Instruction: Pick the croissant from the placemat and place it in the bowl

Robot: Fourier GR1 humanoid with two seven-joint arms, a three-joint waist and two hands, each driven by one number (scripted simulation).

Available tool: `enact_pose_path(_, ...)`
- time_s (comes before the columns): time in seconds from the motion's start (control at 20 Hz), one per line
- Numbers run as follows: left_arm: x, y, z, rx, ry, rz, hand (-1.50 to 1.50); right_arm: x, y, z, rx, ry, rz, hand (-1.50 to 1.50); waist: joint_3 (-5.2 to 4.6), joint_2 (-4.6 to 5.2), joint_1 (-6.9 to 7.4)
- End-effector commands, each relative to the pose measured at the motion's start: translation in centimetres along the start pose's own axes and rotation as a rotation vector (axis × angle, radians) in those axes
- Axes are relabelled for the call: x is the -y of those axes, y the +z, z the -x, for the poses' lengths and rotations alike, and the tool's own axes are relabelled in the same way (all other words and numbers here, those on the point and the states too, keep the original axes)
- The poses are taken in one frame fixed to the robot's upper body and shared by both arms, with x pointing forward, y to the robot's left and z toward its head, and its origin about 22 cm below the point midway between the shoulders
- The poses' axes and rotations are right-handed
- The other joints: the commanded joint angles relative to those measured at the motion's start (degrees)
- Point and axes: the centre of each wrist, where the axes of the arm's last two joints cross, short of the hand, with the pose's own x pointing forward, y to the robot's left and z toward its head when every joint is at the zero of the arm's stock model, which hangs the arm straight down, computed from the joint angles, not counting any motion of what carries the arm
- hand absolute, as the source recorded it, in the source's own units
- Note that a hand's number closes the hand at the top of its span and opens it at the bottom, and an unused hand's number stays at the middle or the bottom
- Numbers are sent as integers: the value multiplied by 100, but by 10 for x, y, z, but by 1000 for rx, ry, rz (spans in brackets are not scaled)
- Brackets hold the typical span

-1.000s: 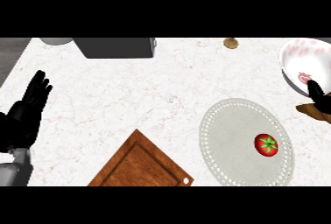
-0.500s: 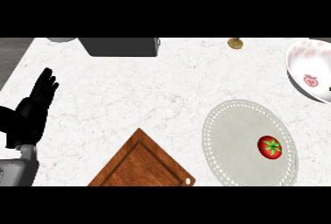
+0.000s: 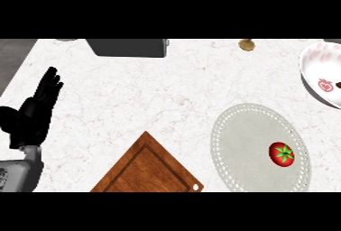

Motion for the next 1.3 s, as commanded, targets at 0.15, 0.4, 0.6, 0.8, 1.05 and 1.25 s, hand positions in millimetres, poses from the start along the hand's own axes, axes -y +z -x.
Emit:
enact_pose_path(0.15,22,4,-16,17,12,29,0,-5,-1,38,-3,-11,28,150,19,67,165)
enact_pose_path(0.4,14,-7,-7,9,4,33,0,-2,11,56,-264,181,-156,150,12,127,218)
enact_pose_path(0.6,19,-10,-14,27,1,45,0,-3,12,61,-271,86,-232,-150,27,137,281)
enact_pose_path(0.8,8,0,-7,22,15,42,0,-27,27,76,-184,-37,-256,-150,36,118,282)
enact_pose_path(1.05,10,-5,-7,5,21,11,0,-9,17,70,-133,-468,-64,-150,47,109,139)
enact_pose_path(1.25,9,2,-6,22,10,29,0,21,26,78,-129,-711,77,-150,47,85,151)
